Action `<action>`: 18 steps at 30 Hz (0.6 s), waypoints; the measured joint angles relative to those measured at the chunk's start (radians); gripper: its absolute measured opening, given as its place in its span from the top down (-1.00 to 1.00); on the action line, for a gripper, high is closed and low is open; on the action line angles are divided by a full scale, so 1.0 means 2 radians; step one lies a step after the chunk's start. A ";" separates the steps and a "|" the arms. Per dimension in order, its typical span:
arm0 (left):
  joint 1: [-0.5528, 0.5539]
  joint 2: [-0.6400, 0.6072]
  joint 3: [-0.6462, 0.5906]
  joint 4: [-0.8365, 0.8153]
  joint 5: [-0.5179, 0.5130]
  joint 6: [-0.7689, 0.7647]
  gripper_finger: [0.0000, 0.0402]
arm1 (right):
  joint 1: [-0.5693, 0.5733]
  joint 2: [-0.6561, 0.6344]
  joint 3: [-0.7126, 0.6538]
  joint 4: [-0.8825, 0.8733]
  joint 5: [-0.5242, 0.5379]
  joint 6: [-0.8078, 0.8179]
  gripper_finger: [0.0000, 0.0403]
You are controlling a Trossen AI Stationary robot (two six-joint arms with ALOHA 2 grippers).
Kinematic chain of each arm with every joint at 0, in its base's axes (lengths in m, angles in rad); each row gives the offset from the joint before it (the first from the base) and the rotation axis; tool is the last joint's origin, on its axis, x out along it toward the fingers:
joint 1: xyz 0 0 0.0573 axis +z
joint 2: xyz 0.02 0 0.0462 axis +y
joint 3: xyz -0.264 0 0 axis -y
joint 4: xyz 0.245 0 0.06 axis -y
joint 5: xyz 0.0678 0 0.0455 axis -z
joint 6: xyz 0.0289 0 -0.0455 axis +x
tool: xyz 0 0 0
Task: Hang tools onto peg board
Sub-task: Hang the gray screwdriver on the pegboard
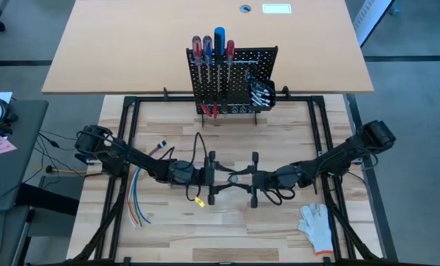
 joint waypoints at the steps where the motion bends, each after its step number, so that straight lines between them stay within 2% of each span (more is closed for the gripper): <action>1: 0.000 0.000 0.004 -0.009 -0.001 0.000 0.02 | 0.000 0.000 0.000 0.000 0.000 0.000 0.42; 9: -0.005 0.000 0.011 -0.016 -0.002 0.002 0.38 | 0.001 0.000 0.000 -0.005 0.022 0.002 0.42; 13: -0.008 0.000 0.011 -0.019 -0.001 -0.004 0.42 | 0.000 0.000 0.001 -0.021 0.022 0.017 0.41; 16: -0.009 0.000 0.011 -0.025 -0.007 -0.009 0.42 | 0.002 -0.017 0.001 -0.055 0.035 0.017 0.10; 18: -0.009 0.000 0.011 -0.025 -0.021 -0.010 0.42 | 0.015 -0.050 0.000 -0.098 0.074 0.017 -0.16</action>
